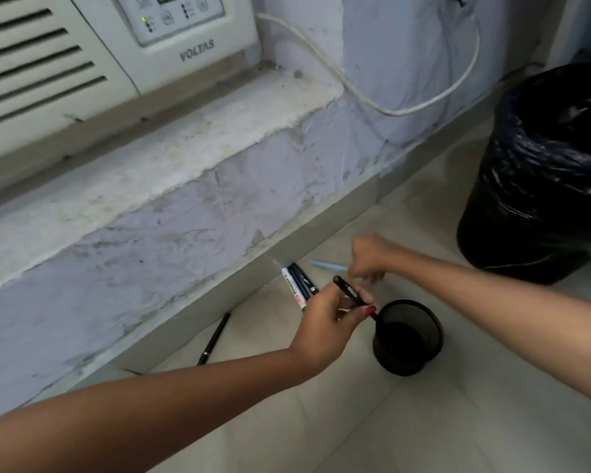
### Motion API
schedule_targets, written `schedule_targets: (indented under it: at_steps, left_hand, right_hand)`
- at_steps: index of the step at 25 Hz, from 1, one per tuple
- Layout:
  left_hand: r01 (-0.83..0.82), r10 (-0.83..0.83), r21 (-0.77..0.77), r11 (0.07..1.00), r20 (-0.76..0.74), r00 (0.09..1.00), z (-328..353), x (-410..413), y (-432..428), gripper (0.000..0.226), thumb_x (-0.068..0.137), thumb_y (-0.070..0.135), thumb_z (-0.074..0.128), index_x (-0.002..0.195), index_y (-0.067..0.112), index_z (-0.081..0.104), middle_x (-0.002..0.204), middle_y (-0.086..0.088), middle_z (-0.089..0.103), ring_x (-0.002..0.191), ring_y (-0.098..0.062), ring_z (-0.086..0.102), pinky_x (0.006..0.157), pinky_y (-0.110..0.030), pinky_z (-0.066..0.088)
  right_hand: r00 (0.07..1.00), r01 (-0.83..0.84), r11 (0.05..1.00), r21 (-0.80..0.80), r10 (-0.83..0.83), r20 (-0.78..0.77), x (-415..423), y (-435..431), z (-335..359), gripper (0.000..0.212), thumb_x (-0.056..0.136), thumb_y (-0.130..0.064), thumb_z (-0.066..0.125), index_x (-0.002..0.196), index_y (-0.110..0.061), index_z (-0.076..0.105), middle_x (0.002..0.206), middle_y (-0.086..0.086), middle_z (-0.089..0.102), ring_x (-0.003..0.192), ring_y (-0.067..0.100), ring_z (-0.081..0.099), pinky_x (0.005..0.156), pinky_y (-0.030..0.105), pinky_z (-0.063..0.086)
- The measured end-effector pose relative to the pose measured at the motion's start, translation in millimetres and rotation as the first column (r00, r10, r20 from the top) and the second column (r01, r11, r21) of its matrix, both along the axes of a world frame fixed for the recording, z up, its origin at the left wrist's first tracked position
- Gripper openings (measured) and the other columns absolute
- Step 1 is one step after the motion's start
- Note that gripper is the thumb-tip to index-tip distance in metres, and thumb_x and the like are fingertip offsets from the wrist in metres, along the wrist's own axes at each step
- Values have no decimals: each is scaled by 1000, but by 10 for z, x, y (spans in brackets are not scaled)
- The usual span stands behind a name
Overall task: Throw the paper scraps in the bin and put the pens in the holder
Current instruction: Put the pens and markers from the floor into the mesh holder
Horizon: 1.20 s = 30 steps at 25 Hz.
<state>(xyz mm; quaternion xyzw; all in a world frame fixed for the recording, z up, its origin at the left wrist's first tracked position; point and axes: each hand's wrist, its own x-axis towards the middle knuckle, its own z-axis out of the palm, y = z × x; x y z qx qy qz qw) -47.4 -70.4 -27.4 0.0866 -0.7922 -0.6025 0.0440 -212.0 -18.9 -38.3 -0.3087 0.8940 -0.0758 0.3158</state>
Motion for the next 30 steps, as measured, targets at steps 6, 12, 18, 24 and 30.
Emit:
schedule_targets:
  at_steps: [6,12,18,24,30]
  left_hand:
    - [227,-261,-293,929,-81,962,-256,-281,82,13,81,8,65,88,17,61,86,12,57,82,2,57,74,-15,47]
    - [47,-52,-95,994,-54,997,-389,-286,-263,13,75,28,58,86,33,54,94,2,55,75,2,55,59,-6,41]
    - [212,-138,-669,713,163,977,-633,-506,-996,34,80,10,63,112,9,51,114,-11,52,103,-21,51,84,-27,38]
    - [518,-367,-831,-204,555,746,-773,-471,-1154,48,59,26,76,104,22,58,117,-2,62,102,-23,60,81,-34,50]
    - [215,-630,-914,-345,395,669,-887,-316,-1053,11,81,25,42,73,22,49,71,5,61,57,-14,55,57,-28,33]
  right_hand:
    - [980,41,959,-282,-94,-178,-23,956,980,9,73,-15,65,71,-12,73,48,-1,63,39,6,62,45,13,51]
    - [944,-210,960,-187,149,-296,318,1128,829,19,67,-25,59,78,-17,72,58,-4,61,46,6,49,46,23,44]
    - [903,-346,797,-495,140,-405,282,1192,1000,11,58,-16,56,59,-13,66,49,-2,56,43,12,50,40,26,43]
    - [949,-253,926,-281,182,-256,284,1200,457,27,77,-41,65,97,-24,68,88,-8,66,77,9,58,65,24,48]
    - [989,-128,905,-405,84,-125,52,619,164,15,85,-21,61,95,-15,70,88,0,69,67,4,53,69,20,39]
